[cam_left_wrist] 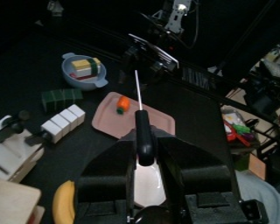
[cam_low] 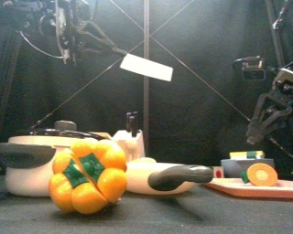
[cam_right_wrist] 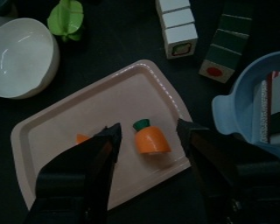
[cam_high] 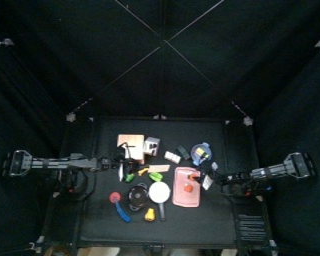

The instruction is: Grab carrot top

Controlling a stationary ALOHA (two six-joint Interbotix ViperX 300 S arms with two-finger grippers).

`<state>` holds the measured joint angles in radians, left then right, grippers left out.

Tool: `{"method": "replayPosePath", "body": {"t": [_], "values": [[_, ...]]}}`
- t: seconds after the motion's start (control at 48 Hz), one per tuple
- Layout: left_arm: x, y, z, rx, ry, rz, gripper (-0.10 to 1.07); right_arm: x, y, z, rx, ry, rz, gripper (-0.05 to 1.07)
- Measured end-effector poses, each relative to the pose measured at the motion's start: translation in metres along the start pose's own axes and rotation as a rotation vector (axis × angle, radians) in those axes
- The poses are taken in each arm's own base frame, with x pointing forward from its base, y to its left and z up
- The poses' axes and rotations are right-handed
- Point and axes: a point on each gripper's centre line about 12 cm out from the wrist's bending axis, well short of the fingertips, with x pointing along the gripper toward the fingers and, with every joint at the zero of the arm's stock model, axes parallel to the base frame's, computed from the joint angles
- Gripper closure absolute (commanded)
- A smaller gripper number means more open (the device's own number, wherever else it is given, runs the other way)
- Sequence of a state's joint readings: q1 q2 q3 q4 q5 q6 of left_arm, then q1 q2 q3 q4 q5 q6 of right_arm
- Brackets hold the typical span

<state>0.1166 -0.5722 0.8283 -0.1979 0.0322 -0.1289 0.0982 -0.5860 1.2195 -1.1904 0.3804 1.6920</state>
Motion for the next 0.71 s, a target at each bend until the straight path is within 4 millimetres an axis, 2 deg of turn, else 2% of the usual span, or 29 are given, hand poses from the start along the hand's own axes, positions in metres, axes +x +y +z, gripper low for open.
{"method": "replayPosePath", "body": {"t": [0.167,0.708], "values": [[-0.01,0.011,0.01,-0.02,0.041,0.047,0.42,0.001,0.0,-0.001,0.004,0.006,-0.005,0.15],[-0.02,0.046,0.044,-0.008,0.102,0.206,0.42,0.006,-0.001,-0.007,0.004,0.041,-0.021,0.15]]}}
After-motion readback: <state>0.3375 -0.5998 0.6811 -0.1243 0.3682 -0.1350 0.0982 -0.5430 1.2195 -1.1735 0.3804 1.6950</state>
